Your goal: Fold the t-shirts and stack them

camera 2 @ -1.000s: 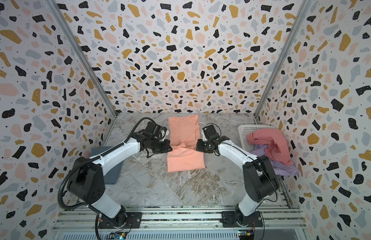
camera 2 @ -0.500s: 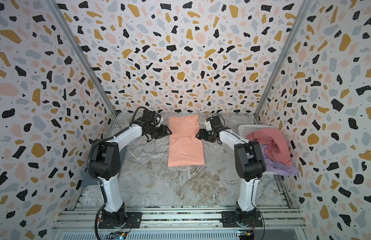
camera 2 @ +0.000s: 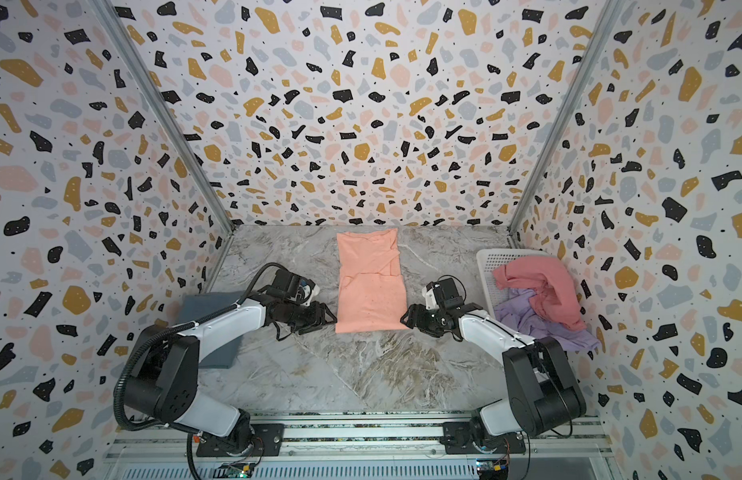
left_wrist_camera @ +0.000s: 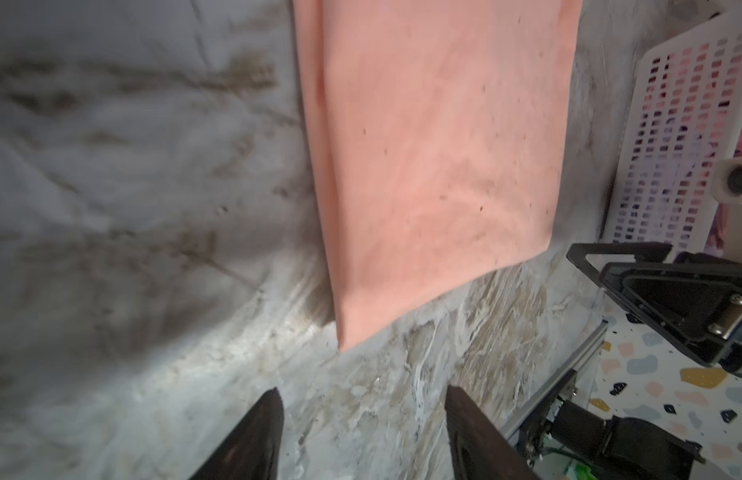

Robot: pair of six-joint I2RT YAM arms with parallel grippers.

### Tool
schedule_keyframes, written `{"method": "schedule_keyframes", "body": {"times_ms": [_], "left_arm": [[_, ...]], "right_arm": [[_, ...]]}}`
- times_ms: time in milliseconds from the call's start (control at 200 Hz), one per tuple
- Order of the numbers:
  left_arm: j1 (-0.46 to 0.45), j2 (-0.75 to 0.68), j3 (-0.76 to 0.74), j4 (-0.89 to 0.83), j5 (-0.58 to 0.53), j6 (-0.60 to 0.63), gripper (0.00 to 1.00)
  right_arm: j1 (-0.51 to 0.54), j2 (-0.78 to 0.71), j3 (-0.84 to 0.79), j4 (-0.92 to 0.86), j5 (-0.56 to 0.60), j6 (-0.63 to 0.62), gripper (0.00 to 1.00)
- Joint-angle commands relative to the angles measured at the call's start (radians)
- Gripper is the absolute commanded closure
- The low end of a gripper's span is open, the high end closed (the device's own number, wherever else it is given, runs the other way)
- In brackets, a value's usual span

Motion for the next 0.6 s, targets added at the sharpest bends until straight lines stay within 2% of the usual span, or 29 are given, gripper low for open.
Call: {"method": "schedule_keyframes", "body": {"times_ms": [0,165,305,350,400,471,531,596], "left_arm": [[-0.024,-0.009,-0.059,0.171,0.067,-0.112,0.4],[-0.043,0.043,-0.088,0.267,0.054,-0.194,0.42],[-0.049,0.107,-0.09,0.336,0.009,-0.237,0.52],[-0.049,0.137,-0.08,0.339,0.002,-0.243,0.59],[-0.049,0.161,-0.08,0.37,0.019,-0.263,0.76],[-0.05,0.172,-0.092,0.397,0.015,-0.281,0.91],[-0.049,0.162,-0.108,0.387,0.008,-0.27,1.0],[-0.049,0.135,-0.129,0.359,0.002,-0.252,1.0]], "right_arm": [[0.005,-0.001,-0.056,0.122,-0.044,0.087,0.3],[0.014,0.094,-0.074,0.262,-0.068,0.148,0.32],[0.023,0.178,-0.037,0.309,-0.059,0.159,0.37],[0.026,0.196,-0.03,0.326,-0.056,0.166,0.43],[0.028,0.217,-0.02,0.342,-0.063,0.172,0.52],[0.035,0.236,-0.006,0.345,-0.055,0.171,0.73],[0.043,0.238,0.007,0.33,-0.051,0.157,0.87],[0.064,0.207,0.024,0.258,-0.034,0.123,0.94]]}}
